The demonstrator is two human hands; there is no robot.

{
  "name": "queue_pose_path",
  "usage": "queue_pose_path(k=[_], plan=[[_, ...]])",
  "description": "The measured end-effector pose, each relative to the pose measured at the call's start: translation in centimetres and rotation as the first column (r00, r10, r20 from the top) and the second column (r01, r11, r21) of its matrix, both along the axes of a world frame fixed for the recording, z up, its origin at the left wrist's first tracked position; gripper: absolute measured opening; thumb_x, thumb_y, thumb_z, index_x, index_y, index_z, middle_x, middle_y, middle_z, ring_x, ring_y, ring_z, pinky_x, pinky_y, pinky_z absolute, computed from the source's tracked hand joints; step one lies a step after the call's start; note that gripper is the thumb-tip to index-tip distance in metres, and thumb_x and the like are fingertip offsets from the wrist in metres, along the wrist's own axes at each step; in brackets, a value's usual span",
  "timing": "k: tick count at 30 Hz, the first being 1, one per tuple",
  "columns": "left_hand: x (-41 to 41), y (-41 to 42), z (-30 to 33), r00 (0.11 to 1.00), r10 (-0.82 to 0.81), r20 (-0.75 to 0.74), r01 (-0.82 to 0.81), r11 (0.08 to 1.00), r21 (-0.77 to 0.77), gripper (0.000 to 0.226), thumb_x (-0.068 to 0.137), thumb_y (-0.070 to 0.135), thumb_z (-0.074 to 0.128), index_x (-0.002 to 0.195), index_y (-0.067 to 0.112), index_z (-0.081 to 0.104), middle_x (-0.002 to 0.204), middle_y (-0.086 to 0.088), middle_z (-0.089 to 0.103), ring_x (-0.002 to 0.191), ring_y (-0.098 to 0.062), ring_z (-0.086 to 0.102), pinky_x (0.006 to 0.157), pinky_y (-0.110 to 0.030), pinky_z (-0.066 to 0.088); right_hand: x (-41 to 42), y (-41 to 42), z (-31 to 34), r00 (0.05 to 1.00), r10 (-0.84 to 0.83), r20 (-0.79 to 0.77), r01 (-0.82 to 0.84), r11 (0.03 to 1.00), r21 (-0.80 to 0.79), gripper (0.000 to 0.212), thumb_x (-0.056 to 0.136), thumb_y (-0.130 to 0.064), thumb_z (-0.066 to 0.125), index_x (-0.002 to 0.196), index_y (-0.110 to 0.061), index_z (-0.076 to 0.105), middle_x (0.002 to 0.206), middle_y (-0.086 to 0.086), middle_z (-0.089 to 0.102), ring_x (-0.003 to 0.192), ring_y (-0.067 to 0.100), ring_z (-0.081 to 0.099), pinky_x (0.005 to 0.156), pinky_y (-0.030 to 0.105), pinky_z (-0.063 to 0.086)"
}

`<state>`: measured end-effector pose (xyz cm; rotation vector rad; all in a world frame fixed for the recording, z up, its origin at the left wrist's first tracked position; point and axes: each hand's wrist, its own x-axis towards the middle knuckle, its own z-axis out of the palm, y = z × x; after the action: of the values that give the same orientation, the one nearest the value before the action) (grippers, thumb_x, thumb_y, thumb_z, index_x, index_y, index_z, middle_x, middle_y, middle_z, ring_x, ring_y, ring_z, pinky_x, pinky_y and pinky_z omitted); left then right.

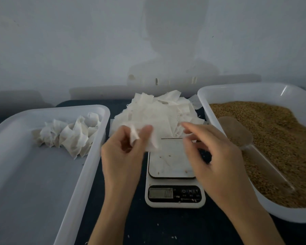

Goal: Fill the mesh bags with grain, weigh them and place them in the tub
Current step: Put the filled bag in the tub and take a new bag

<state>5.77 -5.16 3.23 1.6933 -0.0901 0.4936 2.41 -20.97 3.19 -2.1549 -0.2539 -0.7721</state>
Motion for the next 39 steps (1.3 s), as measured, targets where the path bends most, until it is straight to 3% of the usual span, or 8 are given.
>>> queue_pose_path(k=[6,10,15,19,23,28,33,39], plan=[[0.6,2.0,-1.1,0.990,0.143,0.018,-0.132,0.951,-0.280,0.034,0.097,0.032,0.055,0.068,0.019,0.043,0.054,0.013,0.041,0.051,-0.007,0.035,0.047,-0.022,0.034,-0.8,-1.6,-2.0,0.985,0.013,-0.169,0.038,0.954,0.296,0.035,0.096,-0.005,0.043,0.125,-0.016,0.058,0.109,-0.011,0.065,0.106,-0.002,0.060,0.090,0.014,0.047],[0.4,2.4,-2.2,0.998,0.019,-0.059,-0.021,0.999,-0.034,0.041,0.087,0.041,0.062,0.057,0.020,0.043,0.048,0.006,0.041,0.046,-0.012,0.037,0.043,-0.020,0.033,-1.6,-1.2,-1.9,0.959,0.124,-0.256,-0.024,0.931,0.363,0.029,0.091,-0.032,0.049,0.116,-0.027,0.063,0.099,-0.017,0.069,0.099,-0.007,0.062,0.081,0.006,0.046],[-1.4,1.6,-3.9,0.893,-0.295,-0.339,0.375,0.905,0.199,0.058,0.063,0.064,0.062,0.065,0.007,0.060,0.052,-0.005,0.060,0.043,-0.011,0.056,0.046,-0.022,0.045,-2.1,1.7,-2.7,0.862,0.244,-0.445,-0.198,0.969,0.147,0.049,0.074,-0.060,0.058,0.118,-0.039,0.055,0.100,-0.025,0.061,0.093,-0.009,0.059,0.075,0.008,0.048],[-1.8,1.1,-4.3,0.828,-0.372,-0.419,0.467,0.872,0.149,0.063,0.067,0.062,0.060,0.078,0.000,0.064,0.060,-0.008,0.065,0.050,-0.014,0.062,0.051,-0.028,0.048,-2.0,2.2,-3.5,0.850,0.268,-0.453,-0.235,0.963,0.128,0.030,0.079,-0.042,0.065,0.109,-0.040,0.065,0.092,-0.021,0.067,0.089,-0.002,0.062,0.076,0.018,0.052],[-1.7,0.6,-4.0,0.778,-0.478,-0.408,0.536,0.844,0.034,0.023,0.089,0.027,0.064,0.091,0.004,0.060,0.075,-0.010,0.069,0.061,-0.018,0.062,0.056,-0.026,0.050,-1.5,2.0,-3.8,0.908,0.110,-0.404,-0.134,0.990,-0.031,0.030,0.090,-0.025,0.061,0.119,-0.031,0.064,0.086,-0.016,0.068,0.077,0.000,0.064,0.071,0.021,0.054],[-2.4,-1.3,-4.2,0.826,-0.408,-0.389,0.456,0.889,0.037,0.008,0.095,0.013,0.052,0.101,0.015,0.048,0.074,-0.011,0.066,0.055,-0.016,0.058,0.051,-0.032,0.049,-0.7,1.9,-3.4,0.933,-0.163,-0.320,0.131,0.984,-0.119,0.028,0.091,-0.026,0.056,0.119,-0.025,0.064,0.072,-0.015,0.064,0.058,0.000,0.060,0.054,0.013,0.048],[-2.3,-2.6,-4.5,0.884,-0.253,-0.392,0.289,0.957,0.034,0.027,0.092,0.008,0.054,0.093,0.028,0.036,0.054,0.002,0.056,0.047,-0.008,0.048,0.044,-0.027,0.045,-0.8,2.1,-3.6,0.948,-0.128,-0.290,0.015,0.932,-0.361,0.052,0.065,-0.017,0.086,0.111,-0.019,0.065,0.093,-0.006,0.067,0.071,0.012,0.065,0.049,0.025,0.054],[-1.4,-2.5,-4.1,0.964,-0.125,-0.234,0.227,0.845,0.484,0.035,0.083,0.014,0.060,0.064,0.029,0.035,0.051,0.005,0.045,0.046,-0.011,0.036,0.047,-0.025,0.034,-0.5,2.0,-3.6,0.958,-0.244,-0.150,0.179,0.919,-0.350,0.037,0.064,-0.006,0.083,0.099,-0.012,0.070,0.080,-0.002,0.070,0.066,0.016,0.066,0.047,0.025,0.052]])
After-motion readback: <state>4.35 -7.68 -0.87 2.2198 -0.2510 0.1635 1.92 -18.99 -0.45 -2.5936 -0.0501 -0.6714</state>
